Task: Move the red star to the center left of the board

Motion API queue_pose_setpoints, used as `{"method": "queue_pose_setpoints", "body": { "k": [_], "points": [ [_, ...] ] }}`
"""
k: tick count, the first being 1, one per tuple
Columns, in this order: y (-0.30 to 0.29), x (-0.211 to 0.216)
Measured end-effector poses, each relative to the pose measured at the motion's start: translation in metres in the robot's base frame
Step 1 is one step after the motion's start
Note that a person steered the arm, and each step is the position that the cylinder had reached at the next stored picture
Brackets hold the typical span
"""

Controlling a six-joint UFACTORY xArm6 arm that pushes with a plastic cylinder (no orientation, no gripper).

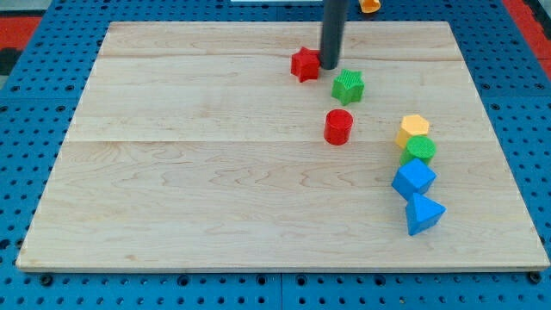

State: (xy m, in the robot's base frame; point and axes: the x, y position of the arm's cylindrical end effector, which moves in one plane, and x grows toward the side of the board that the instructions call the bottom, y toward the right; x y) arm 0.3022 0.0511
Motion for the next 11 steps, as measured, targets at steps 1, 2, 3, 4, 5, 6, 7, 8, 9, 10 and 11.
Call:
{"method": "queue_pose_setpoints", "body": {
  "k": [1,2,3,4,5,6,7,8,9,10,11],
  "points": [
    [-0.066,0.003],
    [-0.067,0.003],
    [-0.052,0.004],
    [-0.046,0.004],
    [-0.071,-0.016],
    [-0.126,-0.043],
    [-0.151,0.009],
    [-0.182,0.064],
    [-0.184,0.019],
    [-0.209,0.047],
    [-0.221,0.094]
  ]
}}
